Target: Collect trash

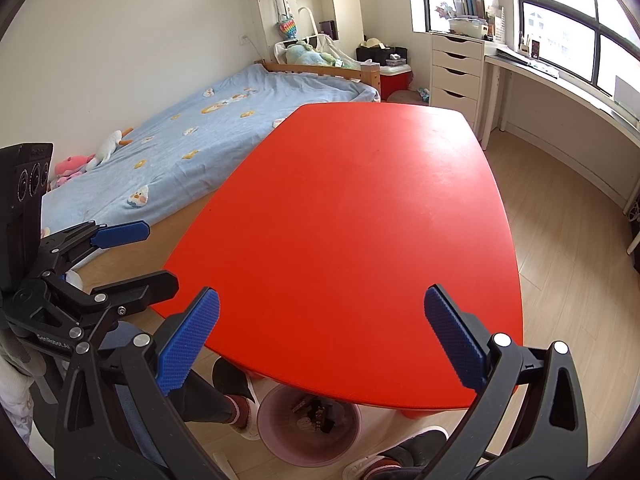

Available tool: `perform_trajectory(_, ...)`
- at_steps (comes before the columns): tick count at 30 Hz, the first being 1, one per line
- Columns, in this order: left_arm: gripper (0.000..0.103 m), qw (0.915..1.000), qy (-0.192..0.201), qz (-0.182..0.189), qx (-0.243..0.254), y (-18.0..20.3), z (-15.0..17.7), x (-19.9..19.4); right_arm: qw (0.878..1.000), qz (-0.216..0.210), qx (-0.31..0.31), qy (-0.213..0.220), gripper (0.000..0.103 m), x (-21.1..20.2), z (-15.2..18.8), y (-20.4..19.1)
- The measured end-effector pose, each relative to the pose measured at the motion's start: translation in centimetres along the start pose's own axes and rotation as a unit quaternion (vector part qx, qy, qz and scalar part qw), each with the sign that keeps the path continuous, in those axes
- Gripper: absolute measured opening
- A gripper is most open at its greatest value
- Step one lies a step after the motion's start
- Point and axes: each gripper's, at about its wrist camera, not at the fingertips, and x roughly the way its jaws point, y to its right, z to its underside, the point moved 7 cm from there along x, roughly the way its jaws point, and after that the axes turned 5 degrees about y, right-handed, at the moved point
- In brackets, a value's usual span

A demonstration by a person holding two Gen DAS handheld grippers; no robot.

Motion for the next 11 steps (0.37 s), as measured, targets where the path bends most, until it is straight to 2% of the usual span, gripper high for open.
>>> perform_trajectory(5,0.097,1.0,0.003,0.007,-0.001,0.13,-0.02,-0.1,1.0,0.0,0.0,0.0,0.1,-0.07,-0.12,-0.15)
perform_trajectory(11,0.097,1.0,0.004,0.0,0.009,0.16,0.05,-0.14,1.0,0.0,0.0,0.0,0.1,-0.06,-0.14,-0.17)
